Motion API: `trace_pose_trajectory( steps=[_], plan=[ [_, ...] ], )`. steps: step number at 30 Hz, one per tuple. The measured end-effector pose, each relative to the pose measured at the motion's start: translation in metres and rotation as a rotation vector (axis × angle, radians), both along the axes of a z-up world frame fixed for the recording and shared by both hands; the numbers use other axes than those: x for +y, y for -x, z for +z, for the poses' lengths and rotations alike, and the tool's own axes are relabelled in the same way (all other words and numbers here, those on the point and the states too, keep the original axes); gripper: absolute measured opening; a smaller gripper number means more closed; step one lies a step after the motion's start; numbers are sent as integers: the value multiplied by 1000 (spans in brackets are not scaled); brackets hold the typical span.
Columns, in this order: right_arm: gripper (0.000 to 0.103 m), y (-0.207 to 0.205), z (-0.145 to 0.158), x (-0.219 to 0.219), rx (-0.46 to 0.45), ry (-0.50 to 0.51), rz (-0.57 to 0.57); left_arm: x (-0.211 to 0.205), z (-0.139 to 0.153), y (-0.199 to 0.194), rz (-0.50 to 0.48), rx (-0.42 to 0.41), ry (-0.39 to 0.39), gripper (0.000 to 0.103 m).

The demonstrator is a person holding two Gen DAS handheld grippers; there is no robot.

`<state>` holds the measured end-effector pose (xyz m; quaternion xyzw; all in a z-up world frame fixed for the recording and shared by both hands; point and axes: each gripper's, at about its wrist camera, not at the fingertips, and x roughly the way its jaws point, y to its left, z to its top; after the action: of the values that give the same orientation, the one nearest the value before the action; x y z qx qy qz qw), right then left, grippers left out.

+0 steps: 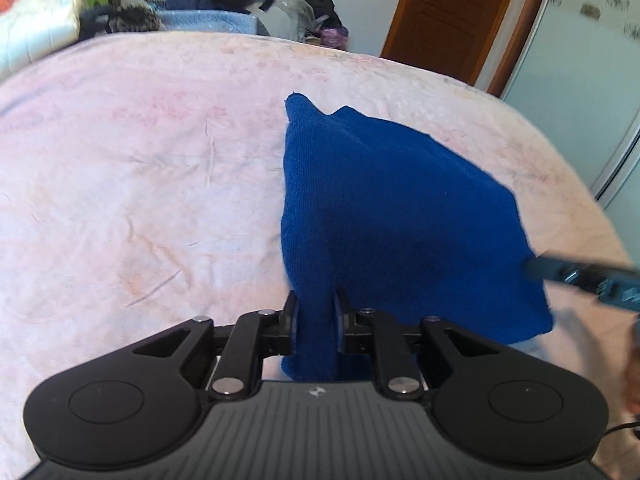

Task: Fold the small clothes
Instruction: 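Fold the held sweater edge over onto the bundle with both grippers, then open both grippers and release the folded sweater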

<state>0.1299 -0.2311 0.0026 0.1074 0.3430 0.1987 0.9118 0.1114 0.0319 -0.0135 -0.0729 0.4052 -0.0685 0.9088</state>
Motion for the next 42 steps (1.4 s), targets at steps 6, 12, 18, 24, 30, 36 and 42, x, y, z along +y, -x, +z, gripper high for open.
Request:
trace_pose_trajectory(
  steps=[6,12,18,24,30,36,42],
  plan=[
    [59,31,13,28,-114,32,111,-5,-5,5,52,-1,-27,31],
    [59,23,-6,45,-14,101,107,-7,-6,14,90,-22,-72,54],
    [74,38,-3,47,-53,99,93,-11,-5,16,98,-25,-87,54],
    [75,38,-4,48,-25,84,54,-12,-4,20,105,-28,-98,55],
    [89,53,2,45,-50,67,35,-10,-5,27,116,-26,-101,61],
    [93,66,5,49,-39,72,23,-8,-4,34,128,-21,-100,66],
    [99,81,7,54,-31,47,-35,-7,-3,45,159,-12,-111,69]
  ],
)
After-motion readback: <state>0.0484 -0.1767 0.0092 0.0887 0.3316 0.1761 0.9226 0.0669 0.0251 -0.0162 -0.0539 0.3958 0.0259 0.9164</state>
